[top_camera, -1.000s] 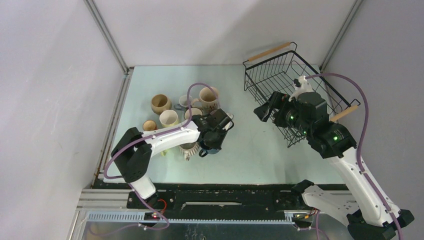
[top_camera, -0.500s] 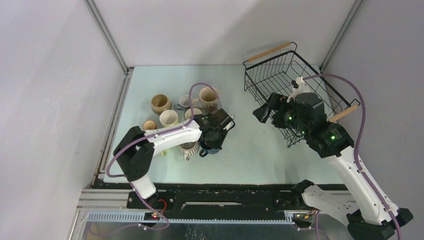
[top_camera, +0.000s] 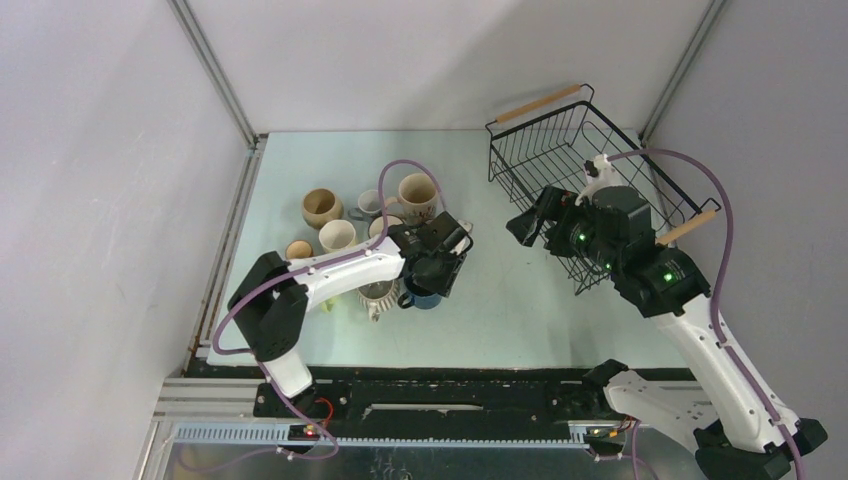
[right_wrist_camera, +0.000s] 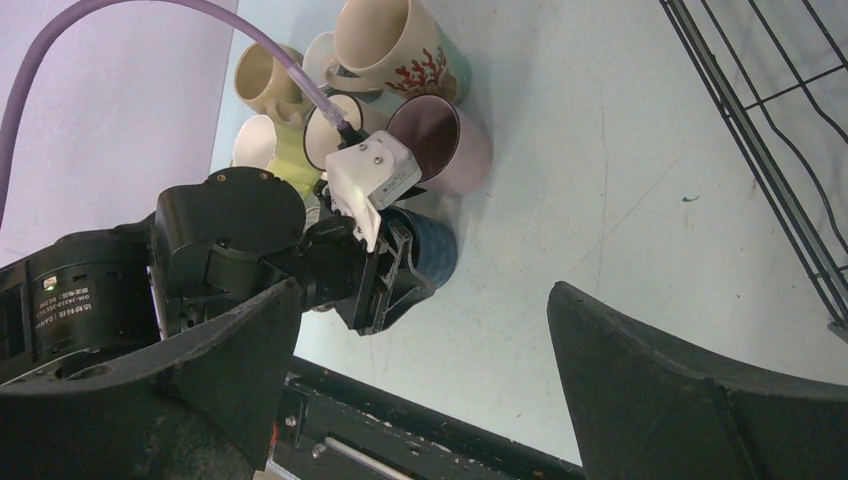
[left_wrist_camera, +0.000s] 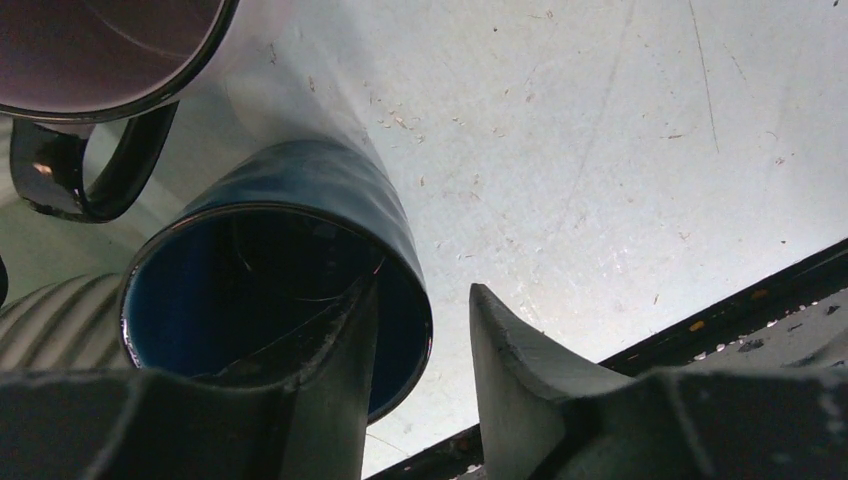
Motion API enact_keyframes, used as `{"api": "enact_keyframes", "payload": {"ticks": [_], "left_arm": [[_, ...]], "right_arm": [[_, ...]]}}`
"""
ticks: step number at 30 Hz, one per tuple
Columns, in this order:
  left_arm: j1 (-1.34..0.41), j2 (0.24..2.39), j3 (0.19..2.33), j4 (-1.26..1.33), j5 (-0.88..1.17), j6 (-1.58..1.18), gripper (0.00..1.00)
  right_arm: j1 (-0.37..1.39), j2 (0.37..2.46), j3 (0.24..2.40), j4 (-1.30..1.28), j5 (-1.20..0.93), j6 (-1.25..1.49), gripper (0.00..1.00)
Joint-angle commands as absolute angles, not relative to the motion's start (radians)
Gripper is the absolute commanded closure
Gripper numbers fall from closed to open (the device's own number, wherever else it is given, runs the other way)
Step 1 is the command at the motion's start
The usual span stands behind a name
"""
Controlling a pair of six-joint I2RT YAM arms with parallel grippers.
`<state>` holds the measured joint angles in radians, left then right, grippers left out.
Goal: Unload the cups from the dish rack
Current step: Place the cup at the center of the board, then reset both arms
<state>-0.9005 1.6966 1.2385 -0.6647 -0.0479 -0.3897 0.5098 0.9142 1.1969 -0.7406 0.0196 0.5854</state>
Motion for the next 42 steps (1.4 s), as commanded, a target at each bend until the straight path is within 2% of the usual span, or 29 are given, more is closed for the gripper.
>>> {"api": "enact_keyframes", "payload": {"ticks": [1, 13, 18, 20, 21, 28, 42], "left_arm": [[-0.903, 1.653, 1.306, -0.663, -0.048, -0.377, 0.53], [-0.895, 1.440, 1.322, -0.668, -0.054, -0.395, 0.30], [-0.869, 1.295, 1.305, -0.643, -0.055, -0.401, 0.16], [-0.847, 1.240, 1.295, -0.632, -0.046, -0.410, 0.03], [-0.834, 1.211, 1.289, -0.626, -0.039, -0.413, 0.01], [-0.769, 1.047, 1.255, -0.613, -0.071, -0.420, 0.00], [-0.709, 0.895, 1.187, -0.611, -0.109, -0.425, 0.00]], "right_arm": [[0.503, 0.893, 1.199, -0.717, 0.025, 0.590, 0.00], [0.504, 0.885, 1.199, -0.690, 0.011, 0.600, 0.00], [0.503, 0.885, 1.199, -0.669, -0.040, 0.600, 0.00], [0.504, 0.884, 1.199, -0.658, -0.051, 0.601, 0.00], [0.503, 0.885, 1.200, -0.652, -0.058, 0.601, 0.00], [0.506, 0.894, 1.198, -0.605, -0.113, 0.601, 0.00], [0.509, 0.916, 1.199, -0.551, -0.168, 0.578, 0.00]]}}
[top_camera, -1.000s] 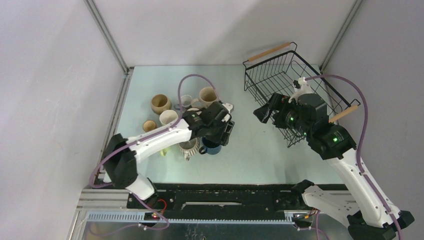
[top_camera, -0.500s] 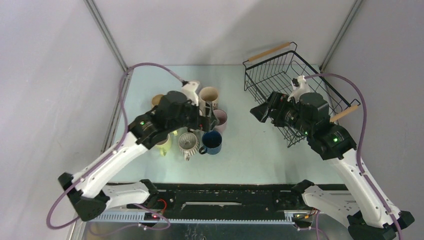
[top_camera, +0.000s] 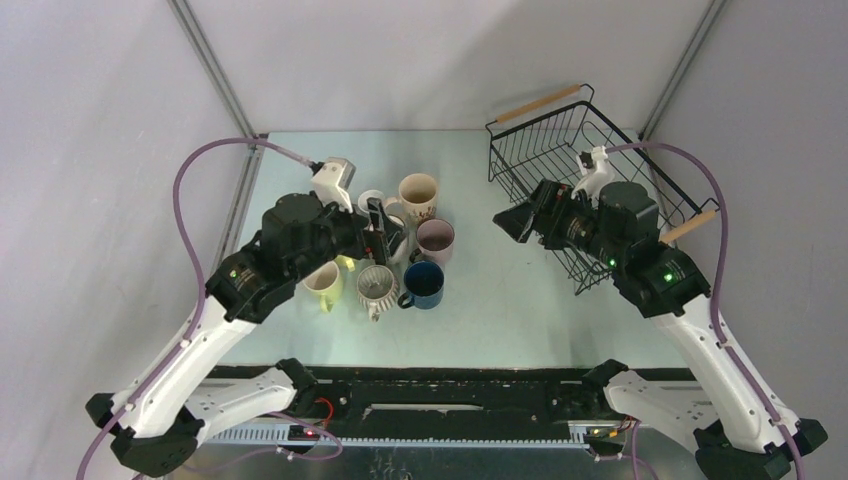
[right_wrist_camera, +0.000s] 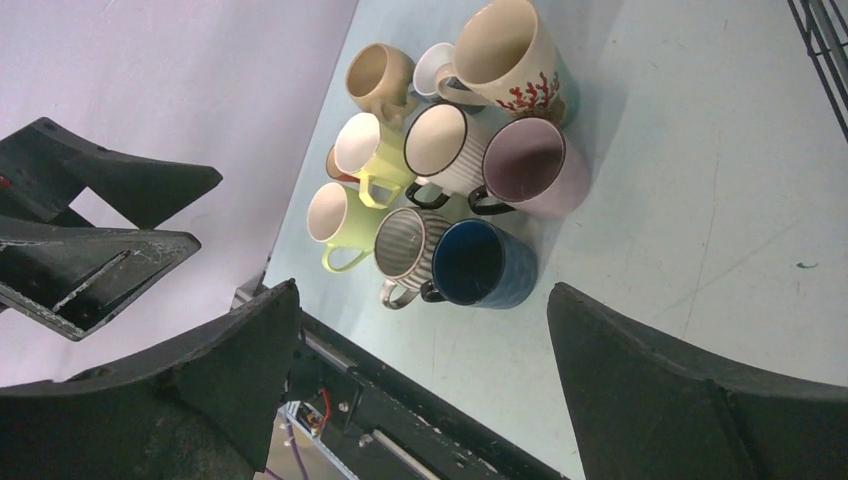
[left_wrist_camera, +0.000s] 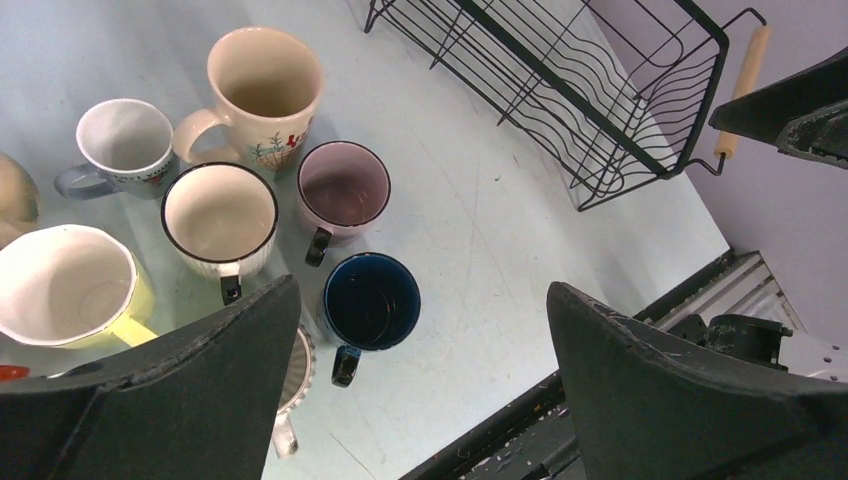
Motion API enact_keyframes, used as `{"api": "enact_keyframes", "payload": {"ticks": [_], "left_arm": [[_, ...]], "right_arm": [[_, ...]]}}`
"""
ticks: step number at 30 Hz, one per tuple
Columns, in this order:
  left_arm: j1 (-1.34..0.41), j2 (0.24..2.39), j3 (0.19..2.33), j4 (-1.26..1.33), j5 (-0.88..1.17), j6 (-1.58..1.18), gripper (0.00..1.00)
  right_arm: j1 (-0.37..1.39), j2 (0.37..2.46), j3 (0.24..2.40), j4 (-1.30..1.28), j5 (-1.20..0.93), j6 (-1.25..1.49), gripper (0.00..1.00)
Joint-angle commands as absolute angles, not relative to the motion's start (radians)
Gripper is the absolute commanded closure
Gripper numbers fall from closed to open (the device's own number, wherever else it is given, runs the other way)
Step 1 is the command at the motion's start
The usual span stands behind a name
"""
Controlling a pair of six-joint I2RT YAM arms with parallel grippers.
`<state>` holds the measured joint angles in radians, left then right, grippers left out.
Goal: Unload the cups from the dish rack
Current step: Reset both arms
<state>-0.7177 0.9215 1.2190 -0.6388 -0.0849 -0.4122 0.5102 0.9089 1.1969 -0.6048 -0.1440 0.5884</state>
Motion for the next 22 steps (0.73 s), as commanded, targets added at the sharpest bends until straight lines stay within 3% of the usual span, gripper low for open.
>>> {"api": "enact_keyframes", "payload": {"ticks": [1, 22], "left_arm": [[-0.708, 0.891, 1.183, -0.609, -0.107, -0.425, 0.00], [-0.704, 0.873, 1.158, -0.583, -0.085, -0.418, 0.00]], "right_arm": [[0.509, 0.918, 1.199, -0.549, -0.170, 0.580, 0.00], [0.519, 0.923, 1.200, -0.558, -0.151, 0.583, 0.00]]}}
